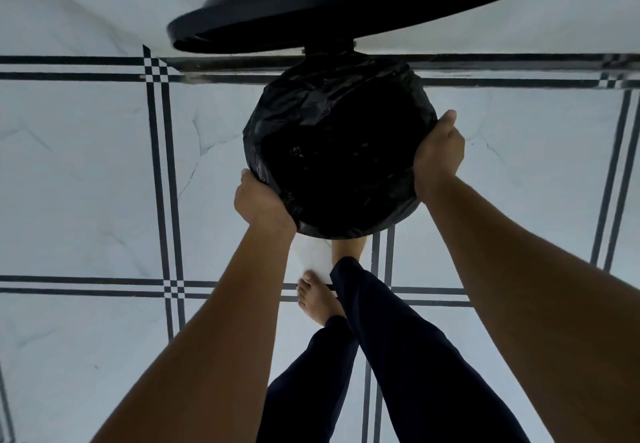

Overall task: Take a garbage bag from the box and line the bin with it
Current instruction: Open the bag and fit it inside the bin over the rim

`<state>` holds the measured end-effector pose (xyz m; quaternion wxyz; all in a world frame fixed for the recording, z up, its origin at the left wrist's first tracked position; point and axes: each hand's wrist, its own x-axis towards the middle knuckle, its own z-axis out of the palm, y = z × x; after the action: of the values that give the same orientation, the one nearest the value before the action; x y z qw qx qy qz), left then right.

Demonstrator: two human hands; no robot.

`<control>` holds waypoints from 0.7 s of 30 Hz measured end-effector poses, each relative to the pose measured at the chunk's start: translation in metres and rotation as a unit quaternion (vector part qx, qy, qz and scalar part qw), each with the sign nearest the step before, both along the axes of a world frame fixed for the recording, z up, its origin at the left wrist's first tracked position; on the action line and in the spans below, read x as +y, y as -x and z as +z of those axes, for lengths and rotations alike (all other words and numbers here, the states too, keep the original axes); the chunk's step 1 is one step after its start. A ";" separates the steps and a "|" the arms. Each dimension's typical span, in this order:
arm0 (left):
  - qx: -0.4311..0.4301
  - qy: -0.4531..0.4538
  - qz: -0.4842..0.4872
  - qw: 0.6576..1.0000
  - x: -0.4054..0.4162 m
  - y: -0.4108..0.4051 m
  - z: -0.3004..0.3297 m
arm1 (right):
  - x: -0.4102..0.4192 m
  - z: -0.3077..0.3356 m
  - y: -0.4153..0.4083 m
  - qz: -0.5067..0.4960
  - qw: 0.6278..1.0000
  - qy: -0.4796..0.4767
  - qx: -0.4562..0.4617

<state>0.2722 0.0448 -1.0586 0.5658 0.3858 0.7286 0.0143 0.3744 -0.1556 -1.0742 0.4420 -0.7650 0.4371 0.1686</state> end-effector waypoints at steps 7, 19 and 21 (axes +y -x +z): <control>0.036 -0.090 -0.139 0.986 0.011 0.008 0.018 | -0.001 0.019 0.012 0.122 0.979 0.161 -0.024; -0.106 -0.328 -0.552 0.759 -0.025 -0.007 0.165 | 0.040 0.161 0.067 0.434 0.855 0.186 -0.214; -0.125 -0.355 -0.575 0.726 -0.020 -0.008 0.195 | 0.040 0.189 0.069 0.444 0.841 0.194 -0.239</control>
<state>0.2799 0.0244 -0.8640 0.3733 0.8982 0.2319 -0.0086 0.3058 -0.1155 -0.8853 0.2532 -0.9638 -0.0447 0.0703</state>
